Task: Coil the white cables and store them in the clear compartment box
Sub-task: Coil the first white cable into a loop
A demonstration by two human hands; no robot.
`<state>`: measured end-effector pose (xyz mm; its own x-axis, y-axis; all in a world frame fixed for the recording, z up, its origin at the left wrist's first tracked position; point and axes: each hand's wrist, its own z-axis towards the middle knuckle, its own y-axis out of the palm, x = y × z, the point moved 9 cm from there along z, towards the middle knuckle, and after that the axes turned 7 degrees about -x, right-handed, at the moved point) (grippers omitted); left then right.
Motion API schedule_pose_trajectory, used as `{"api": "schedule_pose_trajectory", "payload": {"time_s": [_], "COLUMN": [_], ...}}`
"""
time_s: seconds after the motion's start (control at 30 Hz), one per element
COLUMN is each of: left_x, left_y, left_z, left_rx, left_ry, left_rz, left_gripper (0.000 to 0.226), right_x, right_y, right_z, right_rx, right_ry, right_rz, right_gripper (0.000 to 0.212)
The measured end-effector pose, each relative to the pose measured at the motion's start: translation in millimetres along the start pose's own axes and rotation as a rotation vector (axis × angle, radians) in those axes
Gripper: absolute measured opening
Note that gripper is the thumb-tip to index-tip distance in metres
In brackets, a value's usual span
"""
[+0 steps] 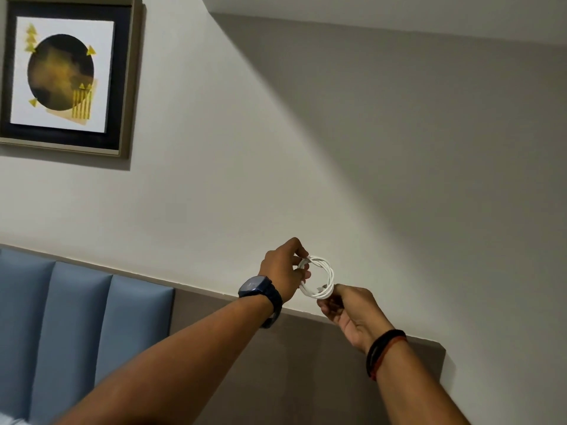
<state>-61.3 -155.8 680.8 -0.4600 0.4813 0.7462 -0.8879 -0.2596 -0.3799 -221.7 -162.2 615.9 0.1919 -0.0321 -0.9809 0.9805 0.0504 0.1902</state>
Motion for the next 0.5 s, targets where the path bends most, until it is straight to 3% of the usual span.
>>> {"api": "schedule_pose_trajectory", "payload": {"time_s": [0.23, 0.5], "left_x": [8, 2], "left_y": [1, 14], "left_z": [3, 0], "left_rx": [0.057, -0.013], "left_ry": [0.024, 0.041], "left_rz": [0.197, 0.216], "left_gripper": [0.026, 0.024], "right_x": [-6, -14], "right_y": [23, 7], "right_z": [-6, -5], "right_rx": [-0.242, -0.141], "right_ry": [-0.016, -0.135], "right_rz": [0.108, -0.137], "right_gripper": [0.034, 0.025]}}
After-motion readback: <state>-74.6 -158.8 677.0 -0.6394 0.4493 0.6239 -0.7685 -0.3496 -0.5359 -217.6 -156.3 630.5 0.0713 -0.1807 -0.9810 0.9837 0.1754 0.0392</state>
